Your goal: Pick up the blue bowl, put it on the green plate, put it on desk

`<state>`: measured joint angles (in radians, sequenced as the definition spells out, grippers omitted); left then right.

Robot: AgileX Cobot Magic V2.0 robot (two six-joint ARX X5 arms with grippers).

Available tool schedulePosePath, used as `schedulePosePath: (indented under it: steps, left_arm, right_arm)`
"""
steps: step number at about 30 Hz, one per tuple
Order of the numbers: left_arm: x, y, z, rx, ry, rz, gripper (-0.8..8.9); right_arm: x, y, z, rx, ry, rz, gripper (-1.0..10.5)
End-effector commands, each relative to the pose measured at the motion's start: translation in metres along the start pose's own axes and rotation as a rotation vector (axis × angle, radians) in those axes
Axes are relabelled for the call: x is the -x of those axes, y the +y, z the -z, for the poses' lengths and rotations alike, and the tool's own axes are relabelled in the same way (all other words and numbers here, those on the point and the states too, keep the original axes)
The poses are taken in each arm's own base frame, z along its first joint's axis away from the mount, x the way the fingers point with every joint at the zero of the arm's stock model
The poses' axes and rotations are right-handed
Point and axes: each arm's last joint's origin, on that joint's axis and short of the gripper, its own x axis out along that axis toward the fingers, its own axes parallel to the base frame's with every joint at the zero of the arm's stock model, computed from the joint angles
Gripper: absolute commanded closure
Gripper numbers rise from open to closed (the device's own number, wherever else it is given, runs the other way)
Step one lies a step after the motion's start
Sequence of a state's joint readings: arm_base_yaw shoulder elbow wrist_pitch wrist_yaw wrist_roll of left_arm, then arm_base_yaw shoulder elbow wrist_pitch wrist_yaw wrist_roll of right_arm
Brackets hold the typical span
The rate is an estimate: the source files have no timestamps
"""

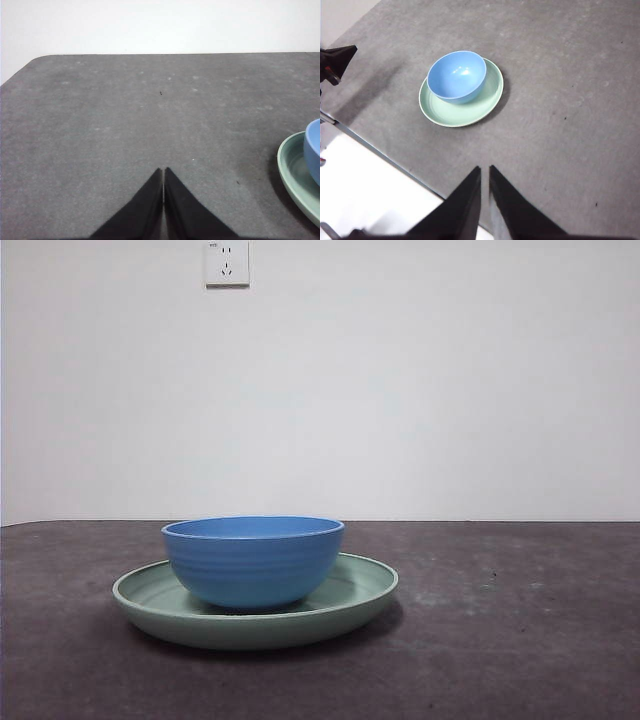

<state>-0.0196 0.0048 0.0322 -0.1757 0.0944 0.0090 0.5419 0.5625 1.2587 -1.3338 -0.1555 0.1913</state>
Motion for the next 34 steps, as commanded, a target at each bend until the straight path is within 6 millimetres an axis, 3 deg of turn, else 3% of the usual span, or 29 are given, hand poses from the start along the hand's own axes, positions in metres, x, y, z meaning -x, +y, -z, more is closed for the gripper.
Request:
schedulePosePath:
  steps: [1, 7, 14, 24, 34]
  left_arm:
    - [-0.002, 0.000, 0.007, 0.005, 0.028, -0.003, 8.07]
    - [-0.002, 0.000, 0.007, 0.005, 0.028, -0.003, 8.07]
    - [-0.002, 0.000, 0.007, 0.005, 0.028, -0.003, 8.07]
    - [-0.002, 0.000, 0.007, 0.005, 0.028, -0.003, 8.07]
    - [-0.002, 0.000, 0.007, 0.005, 0.028, -0.003, 8.07]
  right_arm:
    - [-0.012, -0.003, -0.004, 0.000, -0.100, 0.026, 9.2]
    - [-0.054, -0.020, 0.003, 0.225, -0.382, 0.137, 9.2]
    - [-0.111, -0.061, 0.055, 0.248, -0.618, 0.365, 9.2]
    - [-0.143, -0.095, 0.105, 0.168, -0.629, 0.581, 9.2]
    - [-0.169, -0.115, 0.135, 0.099, -0.537, 0.662, 9.2]
